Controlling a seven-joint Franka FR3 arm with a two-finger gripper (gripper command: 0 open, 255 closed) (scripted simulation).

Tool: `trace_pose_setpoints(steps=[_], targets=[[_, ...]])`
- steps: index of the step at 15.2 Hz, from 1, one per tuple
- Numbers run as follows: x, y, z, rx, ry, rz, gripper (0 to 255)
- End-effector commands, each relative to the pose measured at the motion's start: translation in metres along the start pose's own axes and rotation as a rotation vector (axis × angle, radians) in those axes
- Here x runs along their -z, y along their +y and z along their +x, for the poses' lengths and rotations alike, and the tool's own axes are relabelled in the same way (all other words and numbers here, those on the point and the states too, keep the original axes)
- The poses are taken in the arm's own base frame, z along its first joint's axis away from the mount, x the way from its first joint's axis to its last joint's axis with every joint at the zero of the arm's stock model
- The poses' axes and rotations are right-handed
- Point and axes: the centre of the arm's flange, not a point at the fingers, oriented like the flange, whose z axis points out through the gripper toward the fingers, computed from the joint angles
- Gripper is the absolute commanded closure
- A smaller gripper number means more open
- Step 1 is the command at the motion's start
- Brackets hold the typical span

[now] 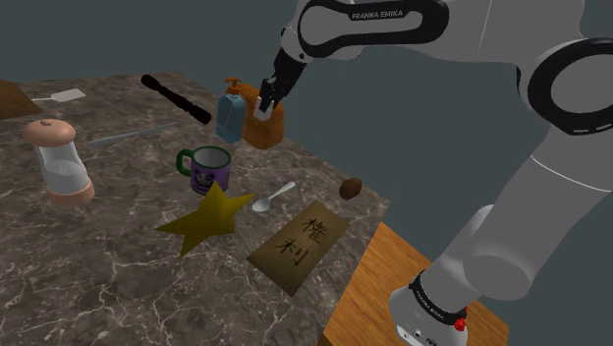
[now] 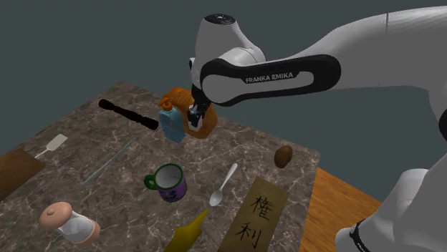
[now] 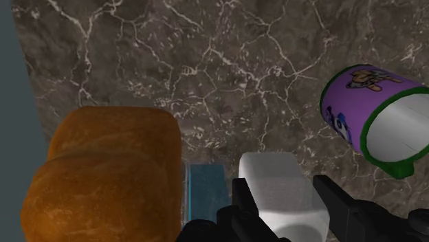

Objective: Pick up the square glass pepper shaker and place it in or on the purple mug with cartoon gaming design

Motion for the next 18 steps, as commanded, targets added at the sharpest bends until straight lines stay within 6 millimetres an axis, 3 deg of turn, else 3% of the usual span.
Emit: trace_pose_setpoints(steps=[1,13,14,18], targets=[[-0.002,-0.025,0.004,-0.001,-0.001,0.0,255],[-0.011,-0.181,0.031,-0.001,-0.001,0.0,255],[-0.012,-0.189,0.032,-0.001,-0.001,0.0,255],[-0.032,-0.188,0.027,-0.001,-0.001,0.0,255]])
